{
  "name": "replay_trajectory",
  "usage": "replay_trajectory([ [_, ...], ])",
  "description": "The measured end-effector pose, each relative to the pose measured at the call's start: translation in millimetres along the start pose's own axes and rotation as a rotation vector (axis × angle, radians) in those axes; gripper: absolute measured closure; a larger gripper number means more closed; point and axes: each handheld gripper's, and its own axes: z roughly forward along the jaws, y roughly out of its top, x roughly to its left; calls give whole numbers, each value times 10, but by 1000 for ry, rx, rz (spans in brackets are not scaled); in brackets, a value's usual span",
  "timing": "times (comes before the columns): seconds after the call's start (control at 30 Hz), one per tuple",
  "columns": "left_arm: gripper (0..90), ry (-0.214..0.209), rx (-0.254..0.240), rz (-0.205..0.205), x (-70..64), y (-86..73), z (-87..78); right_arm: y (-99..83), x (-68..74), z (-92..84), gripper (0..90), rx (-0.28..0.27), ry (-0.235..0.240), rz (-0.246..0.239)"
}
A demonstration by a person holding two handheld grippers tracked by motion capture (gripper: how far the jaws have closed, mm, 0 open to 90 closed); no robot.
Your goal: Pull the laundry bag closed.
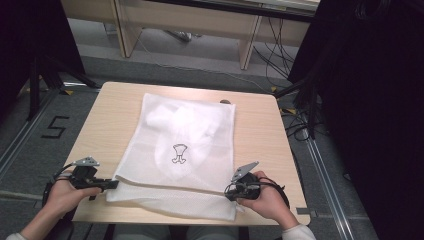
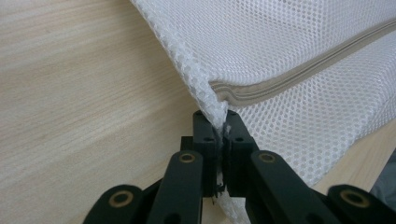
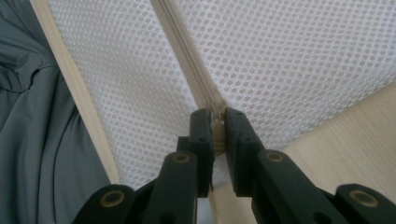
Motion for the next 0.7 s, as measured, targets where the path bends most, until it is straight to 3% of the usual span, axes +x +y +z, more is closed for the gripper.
replay_trajectory([
  [0.2,855,-4,-1,-2,-2,-1,4,-23,-3,-12,828,12,-6,23],
  [0.27,854,-1,0,-3,-2,-3,3,-25,-15,2,828,21,-10,7],
  [0.3,853,1,-23,-10,-5,-11,19,-28,-19,13,828,18,-3,7],
  [0.33,853,2,-21,-11,-3,-11,18,-29,-28,25,827,11,-3,-8],
  [0.5,852,1,-17,-8,-1,-12,17,-28,-19,20,827,23,-10,6],
  [0.57,849,-4,7,-8,2,-10,17,-27,-15,26,826,22,-10,8],
  [0.6,843,-2,38,23,25,-7,4,-25,-15,21,825,22,-8,12],
  [0.63,837,4,-2,3,0,-21,36,-25,-18,18,823,18,-3,14],
  [0.7,822,14,49,44,18,-9,10,-31,-26,15,799,1,0,38],
])
